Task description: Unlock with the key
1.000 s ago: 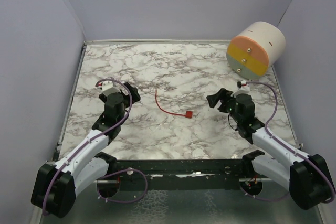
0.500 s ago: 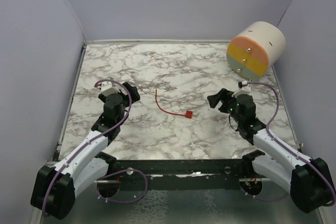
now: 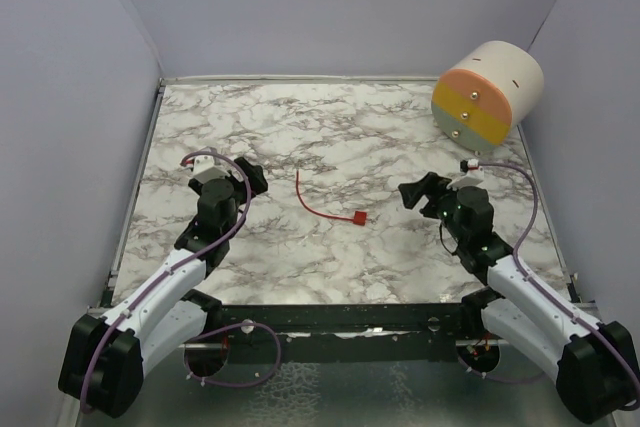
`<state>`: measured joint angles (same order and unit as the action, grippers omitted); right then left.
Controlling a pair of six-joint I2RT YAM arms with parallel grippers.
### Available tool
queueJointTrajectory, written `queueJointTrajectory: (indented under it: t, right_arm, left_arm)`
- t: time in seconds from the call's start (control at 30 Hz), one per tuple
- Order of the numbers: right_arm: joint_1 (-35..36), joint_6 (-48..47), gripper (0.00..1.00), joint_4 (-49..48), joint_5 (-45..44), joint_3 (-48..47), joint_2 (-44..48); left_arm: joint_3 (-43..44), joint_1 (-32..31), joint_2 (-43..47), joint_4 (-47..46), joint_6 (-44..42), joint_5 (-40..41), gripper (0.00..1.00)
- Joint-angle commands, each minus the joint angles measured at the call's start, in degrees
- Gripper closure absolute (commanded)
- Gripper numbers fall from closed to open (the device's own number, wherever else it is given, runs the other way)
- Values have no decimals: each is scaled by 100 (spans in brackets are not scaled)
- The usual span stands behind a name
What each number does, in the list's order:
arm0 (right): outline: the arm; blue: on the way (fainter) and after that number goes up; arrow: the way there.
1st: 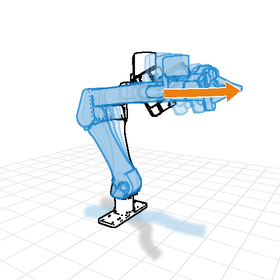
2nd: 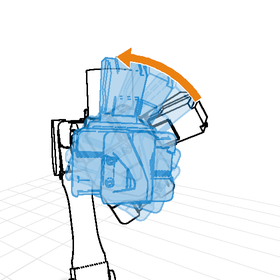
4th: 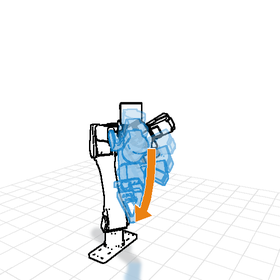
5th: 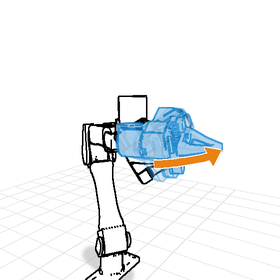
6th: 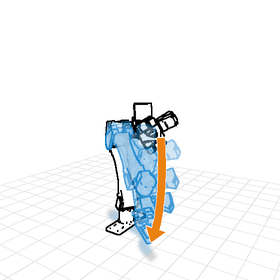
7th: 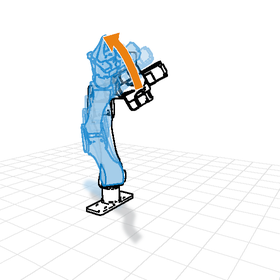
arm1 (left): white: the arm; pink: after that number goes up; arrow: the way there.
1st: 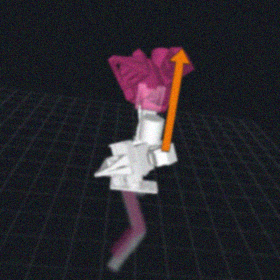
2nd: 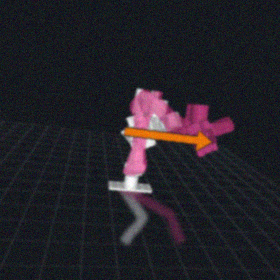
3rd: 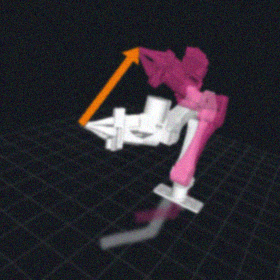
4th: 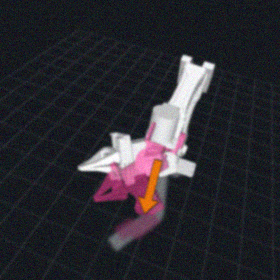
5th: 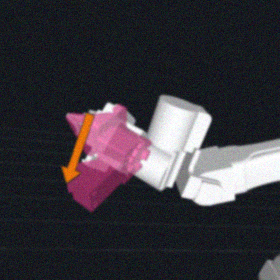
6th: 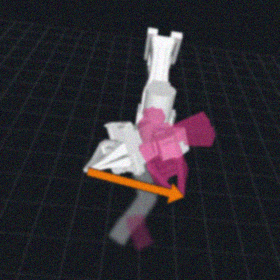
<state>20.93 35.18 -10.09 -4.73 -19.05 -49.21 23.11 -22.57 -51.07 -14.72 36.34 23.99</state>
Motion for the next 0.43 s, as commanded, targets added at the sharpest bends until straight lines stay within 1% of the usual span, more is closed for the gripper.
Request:
queueJointTrajectory:
  t: [0.0,0.13,0.23,0.4]
  right_arm:
    - [-10,-98,16,10,-303,204,370]
    - [-10,-143,16,-43,-348,180,400]
    - [-11,-97,17,-253,-259,202,253]
    - [-10,0,17,-225,-145,112,28]
  left_arm:
    - [-94,15,50,-198,36,-110,1]
    - [-105,16,139,-198,12,-164,1]
    - [-129,10,228,-166,-33,-153,1]
    - [-251,16,325,-229,-137,-98,1]
